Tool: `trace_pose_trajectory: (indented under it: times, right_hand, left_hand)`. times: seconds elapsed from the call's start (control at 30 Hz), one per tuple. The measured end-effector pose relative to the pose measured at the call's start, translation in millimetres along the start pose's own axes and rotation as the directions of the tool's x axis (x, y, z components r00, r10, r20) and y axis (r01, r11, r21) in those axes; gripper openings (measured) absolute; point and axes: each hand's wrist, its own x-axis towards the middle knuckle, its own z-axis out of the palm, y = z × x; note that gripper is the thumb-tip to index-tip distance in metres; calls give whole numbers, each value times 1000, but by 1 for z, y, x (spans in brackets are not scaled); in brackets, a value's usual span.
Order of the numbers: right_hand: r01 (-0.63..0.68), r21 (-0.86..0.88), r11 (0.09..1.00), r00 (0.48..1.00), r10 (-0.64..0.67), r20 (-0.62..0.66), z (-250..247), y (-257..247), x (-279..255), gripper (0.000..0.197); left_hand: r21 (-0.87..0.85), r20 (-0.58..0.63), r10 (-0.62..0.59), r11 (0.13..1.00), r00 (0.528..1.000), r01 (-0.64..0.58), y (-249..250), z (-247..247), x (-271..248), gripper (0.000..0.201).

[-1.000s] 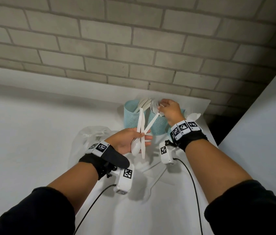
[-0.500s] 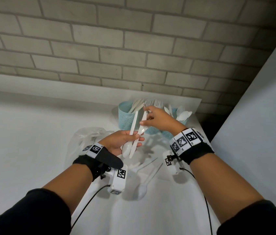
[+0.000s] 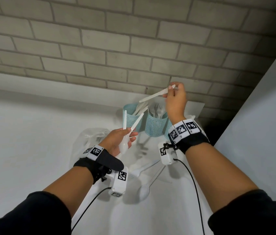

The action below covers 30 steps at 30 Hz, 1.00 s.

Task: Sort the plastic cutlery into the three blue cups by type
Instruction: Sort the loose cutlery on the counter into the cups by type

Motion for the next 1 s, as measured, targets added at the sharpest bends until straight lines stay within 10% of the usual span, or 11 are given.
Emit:
trace_pose_trajectory:
  times: [0.27, 0.43, 0.67, 1.0]
  right_hand:
    - [301, -602, 740, 900, -12, 435, 39, 35, -14, 30]
    - [521, -503, 690, 821, -243, 517, 39, 27, -24, 32]
    - [897, -226, 380, 407, -511, 757, 27, 31, -49, 35]
    - [702, -413, 581, 542, -60, 838, -34, 38, -51, 33]
  left_hand:
    - [-160, 148, -99, 979, 984, 123, 9, -7, -6, 20]
    - [-92, 180, -128, 985, 975, 146, 13, -10, -11, 24]
    - [88, 227, -210, 977, 951, 195, 14, 0, -13, 30]
    - [187, 195, -217, 966, 957, 180, 0, 0, -6, 27]
